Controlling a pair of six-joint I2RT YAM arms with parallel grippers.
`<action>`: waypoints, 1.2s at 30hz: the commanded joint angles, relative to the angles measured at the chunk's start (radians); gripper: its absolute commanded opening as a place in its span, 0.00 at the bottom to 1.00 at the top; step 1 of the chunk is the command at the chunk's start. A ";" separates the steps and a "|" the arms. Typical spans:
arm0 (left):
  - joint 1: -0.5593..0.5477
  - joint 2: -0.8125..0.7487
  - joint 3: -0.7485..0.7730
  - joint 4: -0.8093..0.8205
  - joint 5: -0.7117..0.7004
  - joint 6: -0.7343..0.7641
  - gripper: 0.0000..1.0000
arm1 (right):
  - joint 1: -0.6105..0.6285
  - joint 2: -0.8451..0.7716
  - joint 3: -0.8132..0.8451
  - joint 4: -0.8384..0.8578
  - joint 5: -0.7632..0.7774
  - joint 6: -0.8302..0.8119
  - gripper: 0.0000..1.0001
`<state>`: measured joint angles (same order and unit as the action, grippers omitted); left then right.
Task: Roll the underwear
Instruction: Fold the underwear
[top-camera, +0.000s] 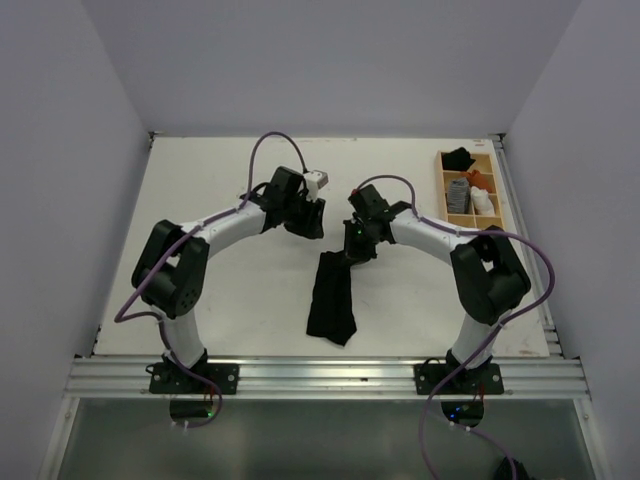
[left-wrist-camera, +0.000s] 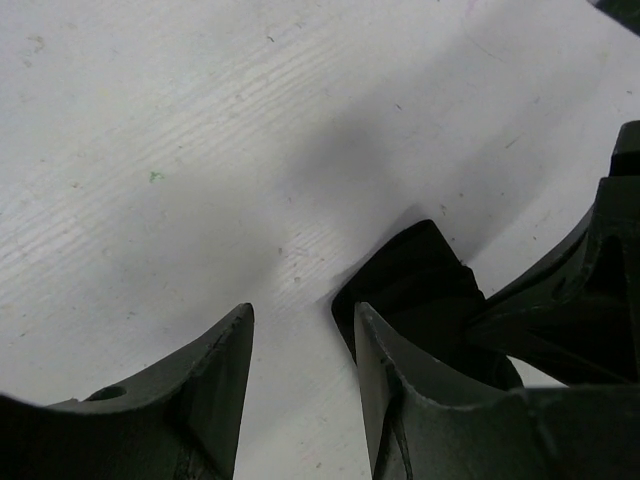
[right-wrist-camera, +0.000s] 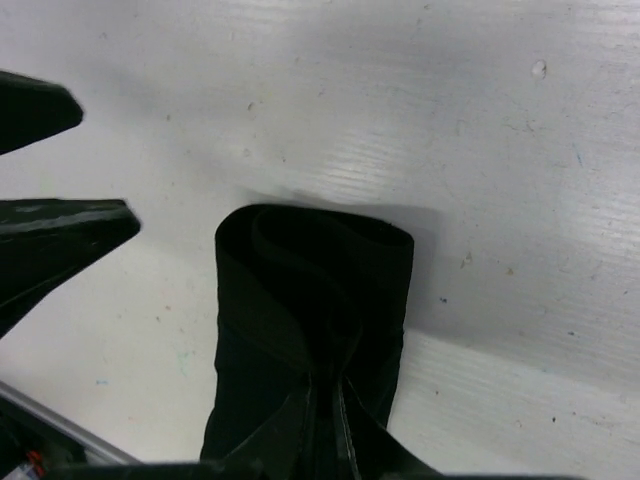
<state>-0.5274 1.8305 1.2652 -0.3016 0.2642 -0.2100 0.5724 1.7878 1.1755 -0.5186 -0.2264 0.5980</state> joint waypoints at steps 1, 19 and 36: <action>0.012 0.025 0.013 0.078 0.104 -0.002 0.48 | 0.004 -0.030 0.053 -0.015 0.002 -0.066 0.05; 0.020 0.340 0.253 0.099 0.435 -0.035 0.39 | 0.006 -0.018 0.035 0.003 -0.041 -0.191 0.00; -0.013 0.363 0.181 0.058 0.532 0.044 0.19 | 0.000 0.027 0.111 -0.057 0.041 -0.248 0.00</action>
<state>-0.5381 2.1796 1.4525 -0.2443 0.7517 -0.2062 0.5758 1.8000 1.2381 -0.5610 -0.2207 0.3862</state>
